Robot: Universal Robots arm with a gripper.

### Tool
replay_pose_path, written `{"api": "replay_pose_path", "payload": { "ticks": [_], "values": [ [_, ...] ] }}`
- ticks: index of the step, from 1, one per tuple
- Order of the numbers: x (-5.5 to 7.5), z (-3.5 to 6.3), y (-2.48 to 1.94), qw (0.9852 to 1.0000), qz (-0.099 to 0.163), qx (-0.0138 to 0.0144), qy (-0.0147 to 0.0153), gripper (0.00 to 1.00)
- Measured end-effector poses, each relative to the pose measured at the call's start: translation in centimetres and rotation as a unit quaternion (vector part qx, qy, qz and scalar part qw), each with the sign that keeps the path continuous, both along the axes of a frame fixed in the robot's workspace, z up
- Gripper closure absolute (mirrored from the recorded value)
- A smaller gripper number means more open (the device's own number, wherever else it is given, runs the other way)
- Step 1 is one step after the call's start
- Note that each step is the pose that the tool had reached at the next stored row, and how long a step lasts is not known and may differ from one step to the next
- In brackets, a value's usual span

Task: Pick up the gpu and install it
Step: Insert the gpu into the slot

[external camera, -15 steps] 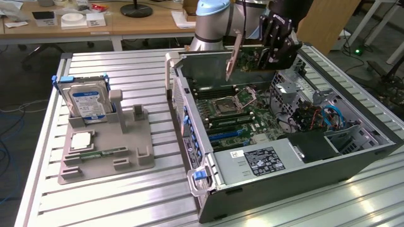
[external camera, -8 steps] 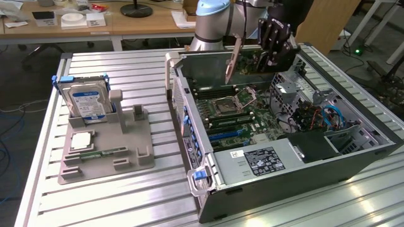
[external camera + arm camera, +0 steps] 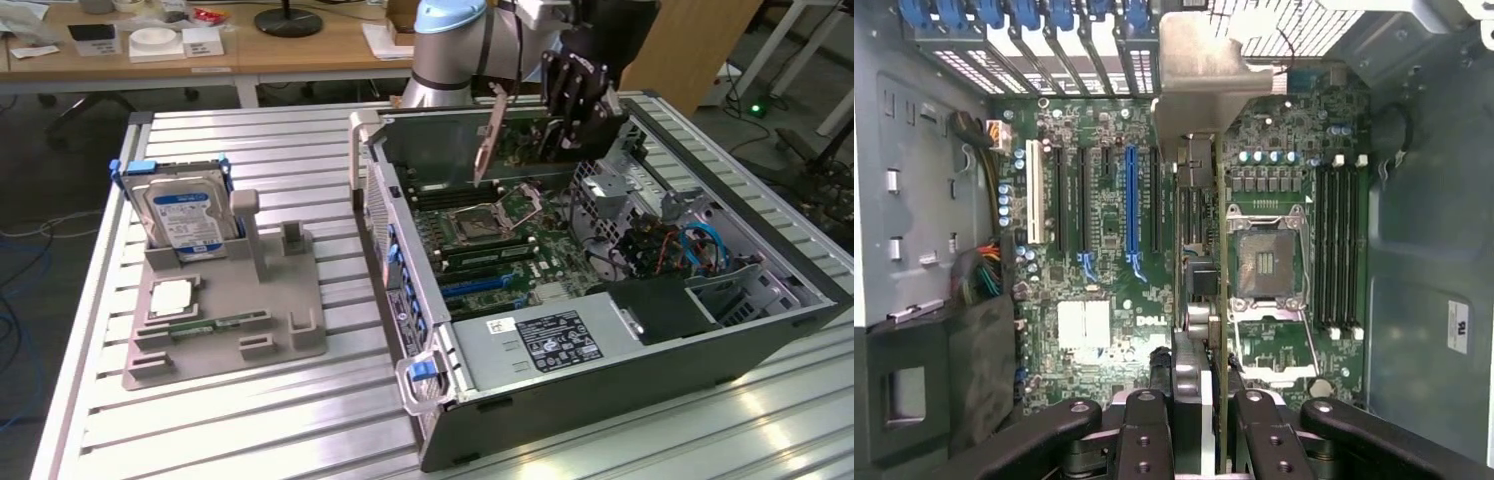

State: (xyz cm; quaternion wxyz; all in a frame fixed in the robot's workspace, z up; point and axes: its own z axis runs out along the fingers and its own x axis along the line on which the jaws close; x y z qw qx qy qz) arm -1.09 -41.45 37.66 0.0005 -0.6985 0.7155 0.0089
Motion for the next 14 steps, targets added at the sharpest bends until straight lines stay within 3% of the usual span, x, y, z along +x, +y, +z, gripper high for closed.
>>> {"api": "replay_pose_path", "payload": {
  "ticks": [6, 8, 11, 14],
  "values": [
    [0.0, -1.08, 0.06, 1.0000, 0.000, -0.0008, -0.0001, 0.72],
    [0.0, -1.30, 0.06, 1.0000, 0.000, -0.0008, -0.0019, 0.72],
    [0.0, -1.45, 0.06, 1.0000, -0.002, -0.0008, -0.0071, 0.72],
    [0.0, -1.59, 0.06, 1.0000, -0.004, -0.0008, -0.0071, 0.72]
  ]
}}
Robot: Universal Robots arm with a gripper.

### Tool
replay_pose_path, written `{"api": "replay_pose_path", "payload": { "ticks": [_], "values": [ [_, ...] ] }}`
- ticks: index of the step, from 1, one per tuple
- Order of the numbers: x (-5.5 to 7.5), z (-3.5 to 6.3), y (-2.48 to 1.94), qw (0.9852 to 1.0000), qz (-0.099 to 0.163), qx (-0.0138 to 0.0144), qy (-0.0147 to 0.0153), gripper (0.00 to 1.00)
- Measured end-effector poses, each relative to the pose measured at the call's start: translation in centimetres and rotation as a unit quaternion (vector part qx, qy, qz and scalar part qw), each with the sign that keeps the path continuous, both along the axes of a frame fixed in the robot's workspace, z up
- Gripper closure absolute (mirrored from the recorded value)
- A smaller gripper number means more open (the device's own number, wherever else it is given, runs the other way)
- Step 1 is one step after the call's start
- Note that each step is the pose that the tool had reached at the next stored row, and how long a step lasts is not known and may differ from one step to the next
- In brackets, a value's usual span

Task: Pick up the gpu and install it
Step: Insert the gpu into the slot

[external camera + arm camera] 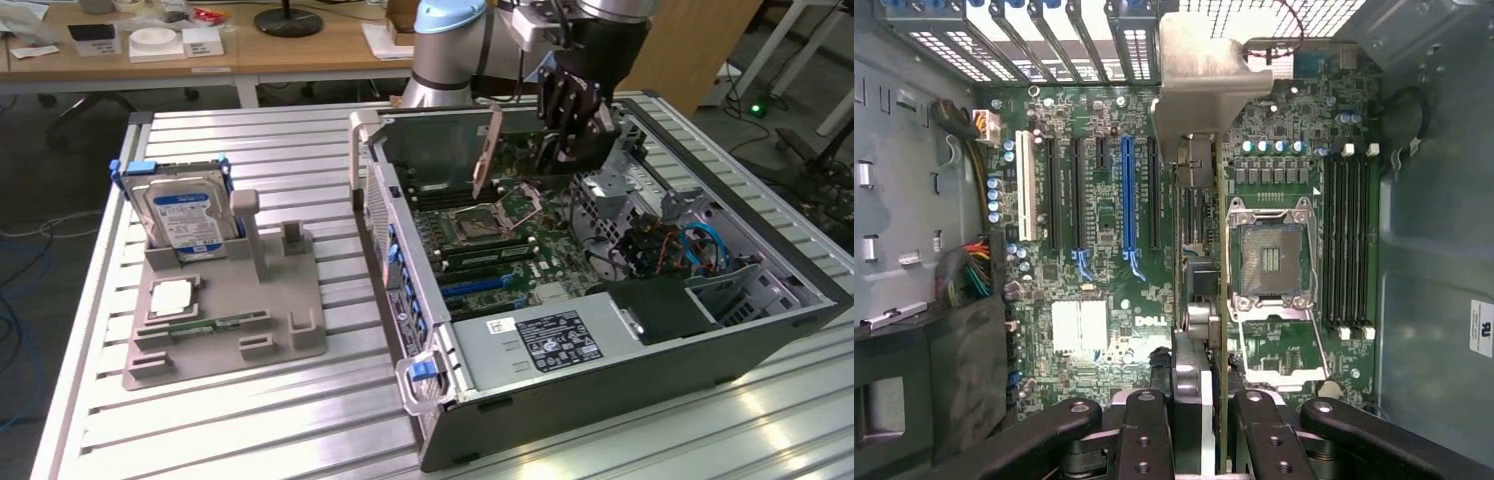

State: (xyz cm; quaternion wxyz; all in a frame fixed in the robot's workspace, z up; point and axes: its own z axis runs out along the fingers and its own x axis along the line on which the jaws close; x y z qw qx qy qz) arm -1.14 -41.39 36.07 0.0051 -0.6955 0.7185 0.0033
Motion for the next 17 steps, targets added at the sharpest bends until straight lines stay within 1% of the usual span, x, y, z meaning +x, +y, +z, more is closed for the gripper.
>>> {"api": "replay_pose_path", "payload": {
  "ticks": [9, 17],
  "values": [
    [0.00, -0.26, 0.00, 1.0000, 0.000, 0.0000, 0.0000, 0.72],
    [-0.10, -0.73, 0.00, 1.0000, -0.002, 0.0001, 0.0000, 0.72]
  ]
}}
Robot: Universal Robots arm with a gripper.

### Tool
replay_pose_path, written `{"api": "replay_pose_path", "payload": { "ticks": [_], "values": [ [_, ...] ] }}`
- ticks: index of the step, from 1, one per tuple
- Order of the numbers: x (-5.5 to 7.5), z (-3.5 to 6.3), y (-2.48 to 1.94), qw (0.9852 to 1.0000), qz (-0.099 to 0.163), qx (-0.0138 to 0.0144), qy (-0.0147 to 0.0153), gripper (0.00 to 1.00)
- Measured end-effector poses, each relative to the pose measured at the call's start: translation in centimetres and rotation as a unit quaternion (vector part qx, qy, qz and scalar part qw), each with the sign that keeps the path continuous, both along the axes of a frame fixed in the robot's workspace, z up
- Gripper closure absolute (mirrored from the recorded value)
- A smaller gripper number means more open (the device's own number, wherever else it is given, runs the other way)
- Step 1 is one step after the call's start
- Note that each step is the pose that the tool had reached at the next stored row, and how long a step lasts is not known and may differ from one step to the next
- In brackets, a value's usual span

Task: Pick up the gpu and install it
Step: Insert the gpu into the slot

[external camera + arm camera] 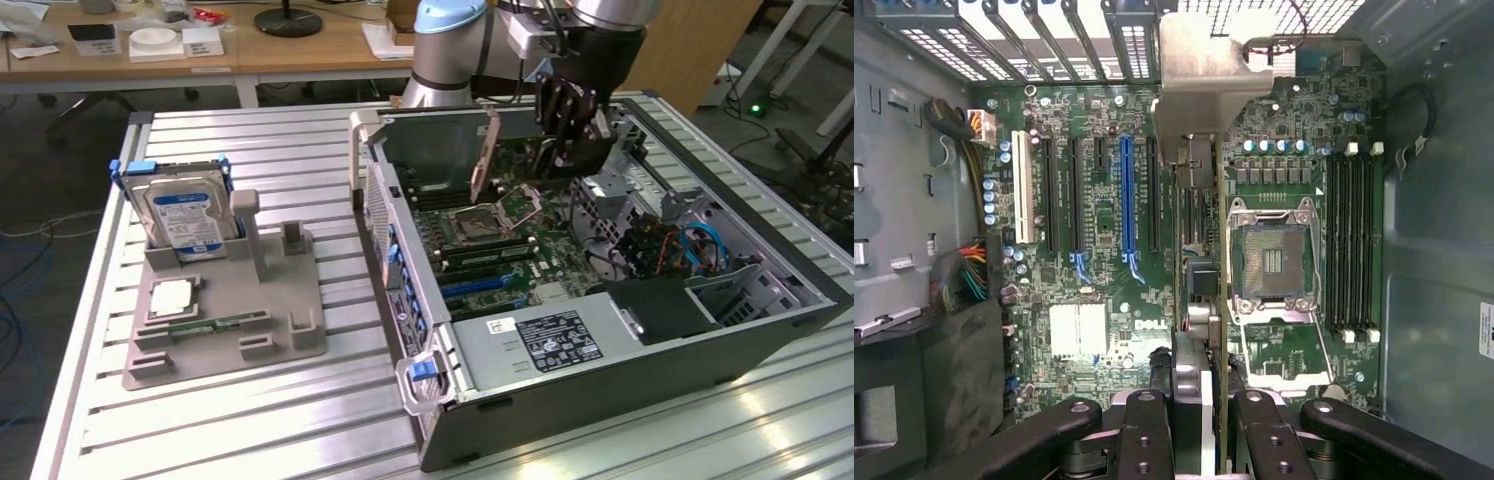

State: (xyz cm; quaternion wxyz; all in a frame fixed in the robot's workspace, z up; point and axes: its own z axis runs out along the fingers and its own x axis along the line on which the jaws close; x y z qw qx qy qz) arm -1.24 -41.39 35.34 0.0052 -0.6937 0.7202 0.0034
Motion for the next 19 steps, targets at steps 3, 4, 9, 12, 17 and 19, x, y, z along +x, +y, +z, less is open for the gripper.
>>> {"api": "replay_pose_path", "payload": {
  "ticks": [3, 4, 9, 12, 17, 19],
  "values": [
    [0.0, -0.25, 0.00, 1.0000, 0.000, 0.0000, 0.0000, 0.72],
    [0.0, -0.32, 0.00, 1.0000, -0.001, 0.0000, 0.0000, 0.72],
    [-0.1, -0.66, 0.00, 1.0000, -0.004, 0.0000, 0.0000, 0.72],
    [-0.3, -0.92, 0.00, 1.0000, -0.004, 0.0000, -0.0002, 0.72],
    [-1.3, -1.59, 0.00, 1.0000, -0.004, 0.0000, -0.0058, 0.72],
    [-1.8, -1.90, 0.00, 1.0000, -0.004, 0.0000, -0.0076, 0.72]
  ]
}}
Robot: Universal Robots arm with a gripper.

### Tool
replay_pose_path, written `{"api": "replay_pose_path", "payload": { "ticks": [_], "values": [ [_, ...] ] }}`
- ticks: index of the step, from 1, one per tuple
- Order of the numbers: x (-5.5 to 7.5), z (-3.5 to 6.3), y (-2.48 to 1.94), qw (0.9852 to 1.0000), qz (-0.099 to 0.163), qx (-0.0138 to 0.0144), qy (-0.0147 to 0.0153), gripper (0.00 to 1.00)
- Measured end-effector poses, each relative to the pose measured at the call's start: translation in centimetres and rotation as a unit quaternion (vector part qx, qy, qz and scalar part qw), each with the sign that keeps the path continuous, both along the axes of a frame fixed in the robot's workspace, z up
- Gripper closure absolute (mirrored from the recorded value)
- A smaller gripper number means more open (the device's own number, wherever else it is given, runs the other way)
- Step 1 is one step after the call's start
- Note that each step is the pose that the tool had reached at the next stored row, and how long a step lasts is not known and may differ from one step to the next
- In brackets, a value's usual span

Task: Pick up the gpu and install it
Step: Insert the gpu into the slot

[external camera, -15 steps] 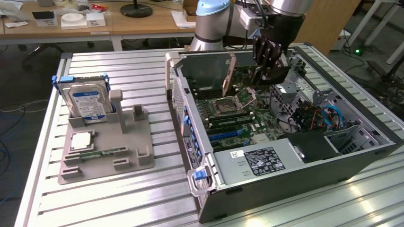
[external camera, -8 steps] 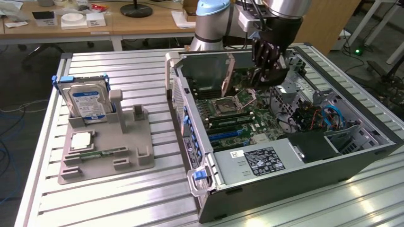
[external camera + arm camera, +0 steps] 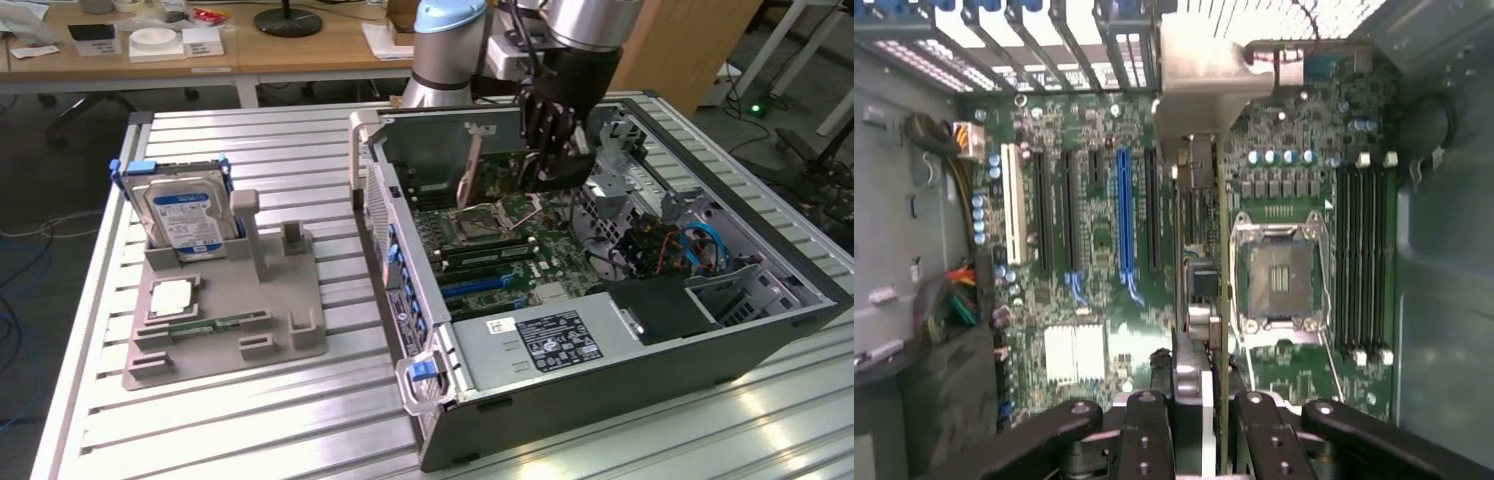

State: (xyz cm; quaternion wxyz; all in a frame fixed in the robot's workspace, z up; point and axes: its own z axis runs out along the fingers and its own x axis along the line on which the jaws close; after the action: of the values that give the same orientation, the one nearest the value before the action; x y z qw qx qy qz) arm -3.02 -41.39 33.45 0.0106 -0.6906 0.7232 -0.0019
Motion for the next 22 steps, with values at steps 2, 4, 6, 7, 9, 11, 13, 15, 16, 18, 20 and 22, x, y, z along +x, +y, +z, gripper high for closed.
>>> {"api": "replay_pose_path", "payload": {
  "ticks": [2, 4, 6, 7, 9, 11, 13, 15, 16, 18, 20, 22],
  "values": [
    [-0.4, -0.37, 0.00, 1.0000, 0.000, 0.0000, -0.0009, 0.72],
    [-0.5, -0.71, 0.00, 1.0000, 0.000, 0.0000, -0.0022, 0.72],
    [-0.8, -0.93, 0.00, 1.0000, 0.000, 0.0000, -0.0025, 0.72],
    [-0.8, -1.03, 0.00, 1.0000, 0.000, 0.0000, -0.0026, 0.72],
    [-1.2, -1.30, 0.00, 1.0000, 0.000, -0.0013, -0.0025, 0.72],
    [-1.5, -1.64, 0.00, 1.0000, 0.000, -0.0022, -0.0024, 0.72],
    [-1.8, -1.90, 0.00, 1.0000, 0.000, -0.0028, -0.0021, 0.72],
    [-2.1, -2.05, 0.00, 1.0000, 0.000, -0.0031, -0.0018, 0.72],
    [-2.1, -2.11, -0.03, 1.0000, 0.000, -0.0035, -0.0018, 0.72],
    [-2.1, -2.18, -0.28, 1.0000, 0.000, -0.0041, -0.0017, 0.72],
    [-2.1, -2.24, -0.77, 1.0000, 0.000, -0.0042, -0.0017, 0.72],
    [-2.1, -2.30, -1.23, 1.0000, 0.000, -0.0044, -0.0018, 0.72]
  ]
}}
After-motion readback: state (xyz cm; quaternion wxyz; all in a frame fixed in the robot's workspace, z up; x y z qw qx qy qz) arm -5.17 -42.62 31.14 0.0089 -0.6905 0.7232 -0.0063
